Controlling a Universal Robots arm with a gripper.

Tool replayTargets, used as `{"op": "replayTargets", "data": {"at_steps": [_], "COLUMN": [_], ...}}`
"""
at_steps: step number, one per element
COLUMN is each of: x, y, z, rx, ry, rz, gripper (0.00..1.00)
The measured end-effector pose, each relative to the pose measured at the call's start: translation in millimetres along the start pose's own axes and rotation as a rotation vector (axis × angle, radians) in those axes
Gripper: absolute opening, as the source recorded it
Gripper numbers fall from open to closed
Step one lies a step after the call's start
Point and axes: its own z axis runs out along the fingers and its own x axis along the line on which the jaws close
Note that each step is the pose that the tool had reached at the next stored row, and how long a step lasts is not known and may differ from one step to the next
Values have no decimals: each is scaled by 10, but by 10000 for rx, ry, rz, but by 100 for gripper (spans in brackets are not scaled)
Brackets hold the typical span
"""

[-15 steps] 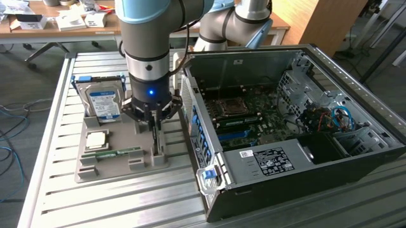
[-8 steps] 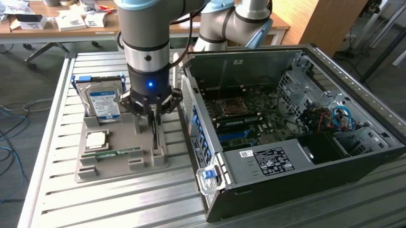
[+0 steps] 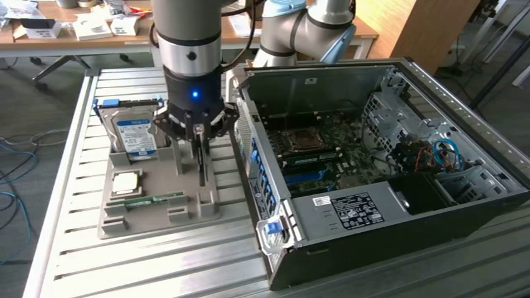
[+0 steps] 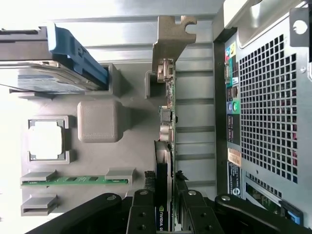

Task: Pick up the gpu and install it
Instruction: 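Pick up the gpu and move the gpu toward the slot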

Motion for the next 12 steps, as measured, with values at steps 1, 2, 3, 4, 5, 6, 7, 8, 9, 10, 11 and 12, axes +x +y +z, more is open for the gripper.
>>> {"op": "replayTargets", "data": {"at_steps": [1,2,3,4,5,6,7,8,9,10,11,12], "x": [0,0,0,-1,-1,-1,-1,-1,-1,-1,-2,-2], "y": [1,3,5,6,8,10,11,12,14,16,17,19], "z": [-32,-64,-98,-128,-159,-190,-221,-252,-281,-311,-343,-375], "rx": [-8,-17,-26,-33,-41,-47,-55,-63,-72,-79,-87,-91], "ry": [-2,-5,-9,-13,-18,-20,-24,-27,-32,-35,-38,-42], "rz": [-1,-1,-1,-2,-2,-3,-3,-5,-5,-6,-8,-9], "gripper": [26,26,26,26,26,26,26,26,26,26,26,26]}}
